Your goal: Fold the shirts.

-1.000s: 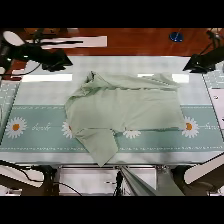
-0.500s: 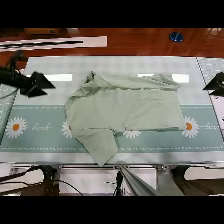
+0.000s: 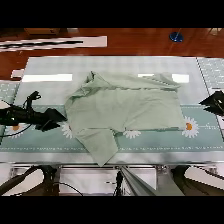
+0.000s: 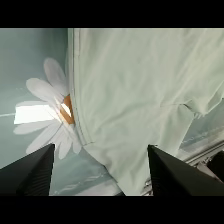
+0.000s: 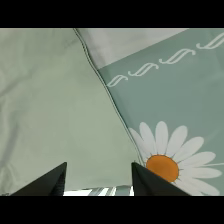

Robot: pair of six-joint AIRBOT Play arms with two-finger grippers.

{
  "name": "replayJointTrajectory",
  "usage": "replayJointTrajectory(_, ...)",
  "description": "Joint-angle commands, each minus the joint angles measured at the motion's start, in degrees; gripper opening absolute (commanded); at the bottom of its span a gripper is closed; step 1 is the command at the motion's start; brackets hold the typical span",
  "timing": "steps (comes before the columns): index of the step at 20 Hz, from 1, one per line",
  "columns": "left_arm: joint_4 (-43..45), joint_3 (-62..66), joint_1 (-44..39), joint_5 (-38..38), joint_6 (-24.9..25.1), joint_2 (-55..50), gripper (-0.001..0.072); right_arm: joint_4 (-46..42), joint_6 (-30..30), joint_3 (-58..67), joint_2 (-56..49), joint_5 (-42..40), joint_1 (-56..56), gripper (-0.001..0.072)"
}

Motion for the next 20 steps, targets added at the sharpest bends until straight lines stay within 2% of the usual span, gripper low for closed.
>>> replayJointTrajectory(1,-0.04,-3.61,-2.54,3.13,0.44,0.35,0.0689,0.33,-0.63,-2.03,1.07,-1.31,-0.33,0.0486)
replayJointTrajectory(7,1.64,-4.5,-12.63,8.59,-3.98,-3.98,0.0689,-0.09,-0.66,-2.03,1.07,-1.22,-0.33,0.0485)
replayJointTrajectory(13,-0.79,-3.54,-18.47,13.29,-5.31,-10.54,0.0674,-0.57,-0.66,-2.03,1.07,-1.22,-0.33,0.0485)
replayJointTrajectory(14,-1.95,-2.93,-18.99,13.66,-5.29,-11.74,0.0578,-0.52,-0.63,-2.03,1.16,-1.18,-0.33,0.0485)
replayJointTrajectory(16,-2.21,-2.03,-19.5,13.62,-5.01,-13.6,0.0173,-0.59,-0.66,-2.03,1.79,-1.29,-0.33,0.0485)
replayJointTrajectory(17,-2.19,-1.97,-19.5,13.6,-4.13,-13.97,0.0026,-0.61,-0.63,-2.03,2.16,-1.36,-0.33,0.0485)
replayJointTrajectory(20,-2.12,-1.9,-19.45,13.14,-3.52,-14.05,0.0026,-3.72,0.02,-2.03,2.71,-1.25,-0.52,0.0488)
